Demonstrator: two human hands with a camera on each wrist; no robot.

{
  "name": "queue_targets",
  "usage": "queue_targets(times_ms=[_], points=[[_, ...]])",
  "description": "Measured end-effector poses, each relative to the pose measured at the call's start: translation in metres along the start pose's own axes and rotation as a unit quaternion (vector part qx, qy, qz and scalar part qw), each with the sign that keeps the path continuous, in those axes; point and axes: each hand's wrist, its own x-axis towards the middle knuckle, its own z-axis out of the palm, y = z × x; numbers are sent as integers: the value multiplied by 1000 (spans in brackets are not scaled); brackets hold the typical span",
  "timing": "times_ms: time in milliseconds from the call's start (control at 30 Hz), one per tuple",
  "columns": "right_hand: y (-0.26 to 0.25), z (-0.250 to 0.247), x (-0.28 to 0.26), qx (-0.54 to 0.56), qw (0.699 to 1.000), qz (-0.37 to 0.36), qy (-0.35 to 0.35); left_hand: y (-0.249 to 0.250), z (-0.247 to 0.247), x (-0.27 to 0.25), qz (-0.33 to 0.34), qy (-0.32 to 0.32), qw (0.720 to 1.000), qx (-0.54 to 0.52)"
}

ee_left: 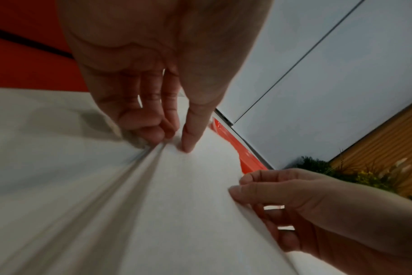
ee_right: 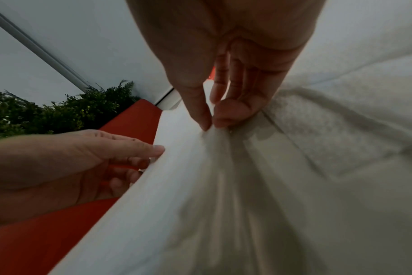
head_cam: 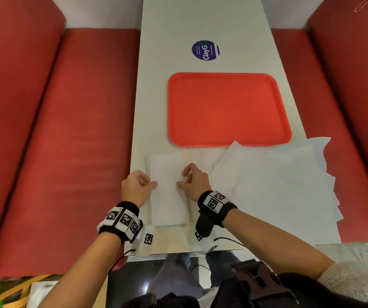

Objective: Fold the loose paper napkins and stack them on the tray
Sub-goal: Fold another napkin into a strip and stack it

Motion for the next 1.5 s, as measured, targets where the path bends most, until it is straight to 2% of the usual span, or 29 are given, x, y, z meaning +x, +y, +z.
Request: queue_targets(times_ms=[200,300,367,467,533,600,700,767,900,1000,1133,1233,1367,1500], points=[[1,-17,-8,37,999,-26,-27,4,5,3,7,24,999,34],[6,-51,-16,76,997,-20,0,24,11,-2,58,66,993,77],[15,-83,-22,78,996,-15,33,43,23,-8,99,63,991,67],[41,-136,-31,66,993,7,98,68,57,-19,158,-7,987,25],[64,-173,-37,48,989,27,141,84,86,-29,171,-82,982,-4],[91,-205,-43,17,983,48,175,96,117,-41,181,-131,975,-14],[129,-243,-51,-40,974,79,209,112,156,-52,195,-158,968,-20],[147,-260,-54,-80,970,100,207,120,175,-52,198,-165,966,10],[166,-271,-55,-103,973,121,166,131,198,-53,193,-182,958,111],[171,-269,-54,-99,976,112,160,136,207,-57,179,-191,955,138],[170,-271,-52,-91,978,106,158,141,210,-63,119,-199,972,44],[166,-277,-52,-100,978,88,163,147,206,-66,114,-196,974,-21],[155,-283,-53,-87,975,57,195,150,186,-66,138,-178,973,-57],[136,-276,-49,-71,983,-16,169,152,162,-65,221,-154,962,-29]])
